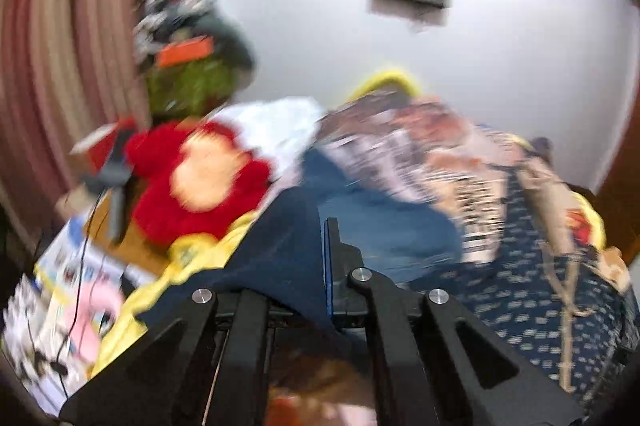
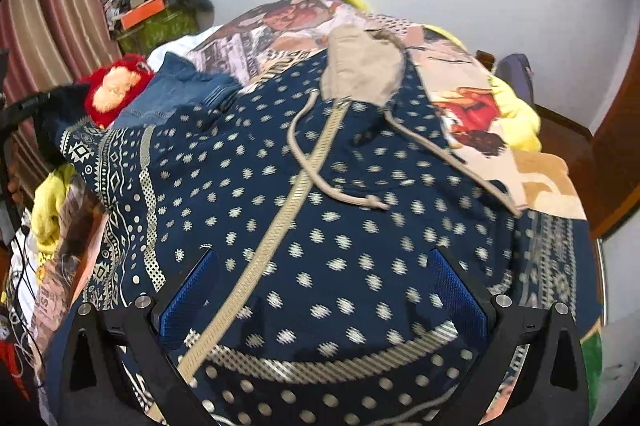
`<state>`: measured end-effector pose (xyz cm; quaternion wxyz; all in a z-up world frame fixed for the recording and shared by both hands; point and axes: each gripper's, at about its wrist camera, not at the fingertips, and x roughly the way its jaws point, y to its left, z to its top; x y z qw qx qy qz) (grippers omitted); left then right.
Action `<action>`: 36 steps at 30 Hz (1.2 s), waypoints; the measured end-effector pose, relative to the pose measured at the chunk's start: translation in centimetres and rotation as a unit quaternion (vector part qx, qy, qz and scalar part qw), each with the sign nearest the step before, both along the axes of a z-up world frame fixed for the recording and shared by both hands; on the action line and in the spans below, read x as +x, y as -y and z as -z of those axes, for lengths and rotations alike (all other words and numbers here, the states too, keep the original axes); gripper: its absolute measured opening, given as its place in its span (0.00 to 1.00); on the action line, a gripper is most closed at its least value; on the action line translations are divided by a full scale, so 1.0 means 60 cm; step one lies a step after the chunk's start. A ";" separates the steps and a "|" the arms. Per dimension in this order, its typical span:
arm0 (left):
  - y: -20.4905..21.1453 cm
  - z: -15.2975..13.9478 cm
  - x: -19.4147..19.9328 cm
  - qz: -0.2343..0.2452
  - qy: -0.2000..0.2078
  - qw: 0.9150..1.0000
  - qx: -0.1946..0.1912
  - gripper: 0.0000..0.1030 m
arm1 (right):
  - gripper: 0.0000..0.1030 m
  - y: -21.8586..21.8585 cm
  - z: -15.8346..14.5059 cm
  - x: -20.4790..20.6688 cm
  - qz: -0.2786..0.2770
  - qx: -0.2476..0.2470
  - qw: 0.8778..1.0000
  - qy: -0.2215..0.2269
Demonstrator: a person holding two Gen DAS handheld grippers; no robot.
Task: Fold large clothes
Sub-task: 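Grasp the navy hoodie sleeve with the left gripper and lift it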
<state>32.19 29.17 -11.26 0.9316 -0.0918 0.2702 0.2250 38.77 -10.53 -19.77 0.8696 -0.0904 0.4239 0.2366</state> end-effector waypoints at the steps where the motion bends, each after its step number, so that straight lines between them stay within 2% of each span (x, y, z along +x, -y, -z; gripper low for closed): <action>1: 0.028 -0.014 0.012 0.024 0.003 1.000 0.007 0.02 | 1.00 0.009 -0.004 -0.001 0.003 0.003 1.000 0.001; 4: 0.107 -0.037 0.046 0.088 -0.003 0.996 0.015 0.02 | 1.00 0.044 -0.016 -0.005 0.015 0.015 1.000 0.002; 7: 0.191 -0.026 0.080 0.163 -0.026 0.986 0.000 0.02 | 1.00 0.078 -0.024 -0.009 0.030 0.023 0.999 0.001; 9: 0.251 0.000 0.098 0.213 -0.055 0.976 -0.013 0.02 | 1.00 0.104 -0.027 -0.011 0.041 0.027 0.999 -0.001; 11: 0.296 0.030 0.109 0.243 -0.083 0.966 -0.021 0.02 | 1.00 0.125 -0.030 -0.016 0.050 0.029 0.998 -0.003; 14: 0.370 0.099 0.117 0.296 -0.148 0.943 -0.042 0.02 | 1.00 0.158 -0.028 -0.027 0.062 0.028 0.998 -0.007; 16: 0.410 0.138 0.112 0.315 -0.184 0.930 -0.044 0.02 | 1.00 0.173 -0.025 -0.035 0.068 0.025 0.997 -0.008; 19: 0.441 0.183 0.095 0.326 -0.221 0.918 -0.042 0.03 | 1.00 0.190 -0.018 -0.048 0.072 0.020 0.997 -0.011; 22: 0.442 0.209 0.077 0.314 -0.241 0.918 -0.037 0.04 | 1.00 0.198 -0.012 -0.061 0.072 0.013 0.997 -0.012; 24: 0.438 0.209 0.063 0.311 -0.239 0.919 -0.038 0.12 | 1.00 0.199 -0.008 -0.070 0.068 0.005 0.998 -0.011; 28: 0.421 0.203 0.040 0.312 -0.239 0.918 -0.060 0.61 | 1.00 0.187 -0.002 -0.080 0.059 -0.002 0.998 -0.010; 29: 0.415 0.199 0.033 0.313 -0.236 0.917 -0.067 0.65 | 1.00 0.181 0.001 -0.081 0.056 -0.003 0.998 -0.012; 32: 0.386 0.185 0.017 0.305 -0.232 0.919 -0.091 0.66 | 1.00 0.164 0.006 -0.083 0.051 -0.001 0.999 -0.017; 35: 0.340 0.165 0.012 0.284 -0.209 0.928 -0.116 0.67 | 1.00 0.145 0.010 -0.081 0.043 0.002 0.999 -0.021; 36: 0.313 0.157 0.011 0.270 -0.198 0.934 -0.126 0.68 | 1.00 0.140 0.011 -0.080 0.040 0.002 0.999 -0.021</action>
